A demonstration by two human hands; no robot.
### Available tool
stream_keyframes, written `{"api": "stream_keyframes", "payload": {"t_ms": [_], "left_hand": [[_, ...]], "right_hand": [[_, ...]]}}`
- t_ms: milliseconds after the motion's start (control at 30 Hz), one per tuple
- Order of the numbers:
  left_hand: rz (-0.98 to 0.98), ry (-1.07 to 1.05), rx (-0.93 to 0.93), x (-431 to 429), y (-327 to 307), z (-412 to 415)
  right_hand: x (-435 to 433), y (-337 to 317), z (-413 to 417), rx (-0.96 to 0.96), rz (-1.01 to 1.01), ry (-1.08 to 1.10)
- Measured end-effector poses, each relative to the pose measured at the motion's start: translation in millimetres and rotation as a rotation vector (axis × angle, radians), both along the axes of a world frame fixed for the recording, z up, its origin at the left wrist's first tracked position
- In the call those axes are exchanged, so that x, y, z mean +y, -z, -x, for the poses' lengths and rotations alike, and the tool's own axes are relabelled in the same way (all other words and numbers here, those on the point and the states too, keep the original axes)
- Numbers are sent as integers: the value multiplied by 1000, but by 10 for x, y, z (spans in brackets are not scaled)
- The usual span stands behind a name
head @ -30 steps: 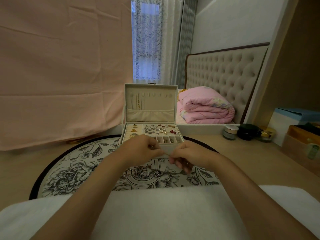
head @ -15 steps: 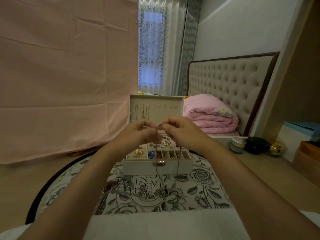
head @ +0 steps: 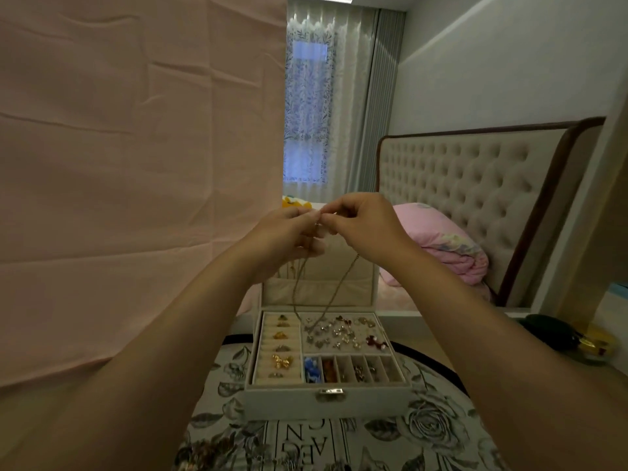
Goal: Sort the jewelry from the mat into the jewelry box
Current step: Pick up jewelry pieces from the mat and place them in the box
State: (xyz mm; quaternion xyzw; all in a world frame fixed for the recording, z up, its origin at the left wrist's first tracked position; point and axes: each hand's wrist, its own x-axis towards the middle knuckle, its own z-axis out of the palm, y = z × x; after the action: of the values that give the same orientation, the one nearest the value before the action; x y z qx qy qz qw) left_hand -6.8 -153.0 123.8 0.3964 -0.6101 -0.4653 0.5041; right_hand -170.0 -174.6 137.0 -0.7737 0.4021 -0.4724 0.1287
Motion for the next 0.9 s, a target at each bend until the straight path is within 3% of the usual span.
{"api": "stream_keyframes", "payload": {"t_ms": [67,167,267,567,900], "left_hand": [[31,-71,-105,-171,13,-36],[207,-245,-467,-440,53,-95],[346,-390,-652,-655,147,-146],[342,-723,-720,-860,524,22],[159,-732,-643,-865,659,21]], "right_hand": [[-149,-18,-6,63,6,38],[-340,50,6,253,5,110],[-510,240,26,268,-41,157],[-788,745,-170,-139,-64,390],[-783,821,-292,-107,-118,491]]}}
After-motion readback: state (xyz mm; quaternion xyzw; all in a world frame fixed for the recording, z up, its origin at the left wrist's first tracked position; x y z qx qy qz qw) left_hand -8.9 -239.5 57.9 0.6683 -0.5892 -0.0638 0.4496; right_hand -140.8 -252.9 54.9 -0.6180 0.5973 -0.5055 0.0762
